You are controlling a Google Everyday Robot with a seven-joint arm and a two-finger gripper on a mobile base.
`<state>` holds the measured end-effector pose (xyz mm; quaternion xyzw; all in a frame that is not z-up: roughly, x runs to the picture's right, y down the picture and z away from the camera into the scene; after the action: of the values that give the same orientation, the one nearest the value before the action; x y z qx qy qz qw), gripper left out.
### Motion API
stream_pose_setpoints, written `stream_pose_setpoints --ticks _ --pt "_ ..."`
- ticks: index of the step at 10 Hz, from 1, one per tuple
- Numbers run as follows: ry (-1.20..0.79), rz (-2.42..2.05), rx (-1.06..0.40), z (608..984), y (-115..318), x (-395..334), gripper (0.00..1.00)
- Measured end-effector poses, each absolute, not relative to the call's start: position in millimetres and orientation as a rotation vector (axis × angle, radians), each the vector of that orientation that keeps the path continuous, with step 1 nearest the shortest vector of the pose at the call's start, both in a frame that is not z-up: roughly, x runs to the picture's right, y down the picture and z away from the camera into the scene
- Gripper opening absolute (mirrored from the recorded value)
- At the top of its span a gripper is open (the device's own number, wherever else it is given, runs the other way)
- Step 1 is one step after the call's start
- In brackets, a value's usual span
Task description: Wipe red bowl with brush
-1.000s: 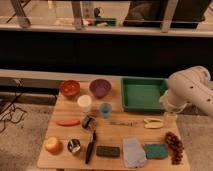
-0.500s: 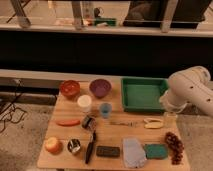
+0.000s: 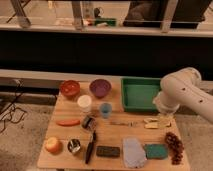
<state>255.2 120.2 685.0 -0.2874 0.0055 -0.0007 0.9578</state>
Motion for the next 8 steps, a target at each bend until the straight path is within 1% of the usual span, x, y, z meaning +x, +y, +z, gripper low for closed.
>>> stream_pose_setpoints --ticks 3,8 --pt "-0.025 -0.053 -0.587 689.1 128.3 223.0 0.80" --pt "-0.062 -0.120 -0.596 698.8 138.6 191.2 0.80"
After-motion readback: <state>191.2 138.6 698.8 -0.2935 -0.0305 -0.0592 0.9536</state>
